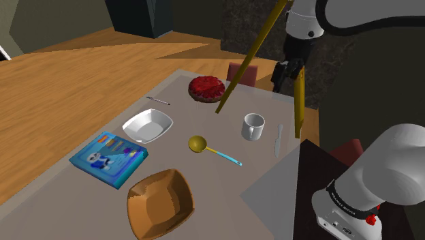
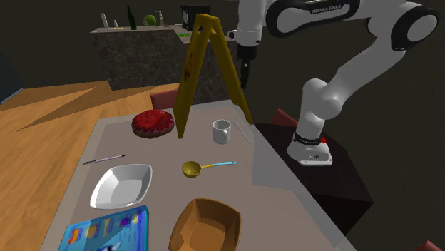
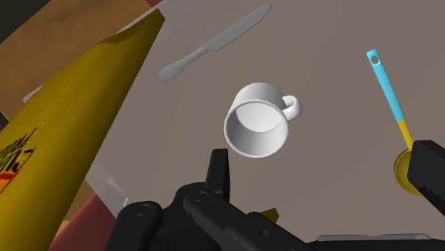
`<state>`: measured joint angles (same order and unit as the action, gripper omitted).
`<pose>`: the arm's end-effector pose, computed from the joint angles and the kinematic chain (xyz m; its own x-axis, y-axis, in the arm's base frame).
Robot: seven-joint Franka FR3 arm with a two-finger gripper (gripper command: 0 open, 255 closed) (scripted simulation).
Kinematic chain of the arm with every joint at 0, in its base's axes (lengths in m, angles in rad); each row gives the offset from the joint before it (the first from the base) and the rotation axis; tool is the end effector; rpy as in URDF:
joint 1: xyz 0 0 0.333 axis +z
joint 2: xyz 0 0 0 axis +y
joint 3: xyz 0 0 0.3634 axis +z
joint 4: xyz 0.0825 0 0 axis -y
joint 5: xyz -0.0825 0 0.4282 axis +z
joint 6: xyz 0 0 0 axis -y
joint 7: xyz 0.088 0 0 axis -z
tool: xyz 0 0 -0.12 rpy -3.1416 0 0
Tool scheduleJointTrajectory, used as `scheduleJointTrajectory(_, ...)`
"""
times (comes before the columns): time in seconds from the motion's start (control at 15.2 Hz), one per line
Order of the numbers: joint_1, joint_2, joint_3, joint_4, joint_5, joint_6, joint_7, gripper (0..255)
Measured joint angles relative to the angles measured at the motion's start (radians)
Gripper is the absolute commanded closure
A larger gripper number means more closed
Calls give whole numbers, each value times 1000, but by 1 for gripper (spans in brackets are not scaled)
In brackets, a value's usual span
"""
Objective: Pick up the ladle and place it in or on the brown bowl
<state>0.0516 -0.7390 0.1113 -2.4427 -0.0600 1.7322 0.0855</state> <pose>0.3391 0.0569 0.5637 0.9975 0.0607 0.0357 0.0555 -0.9898 0.1314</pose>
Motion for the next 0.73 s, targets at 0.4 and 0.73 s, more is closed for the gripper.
scheduleJointTrajectory(0.4,33,113,41,-84,5,210,0,0)
scheduleJointTrajectory(0.73,58,247,93,-118,0,387,24,0)
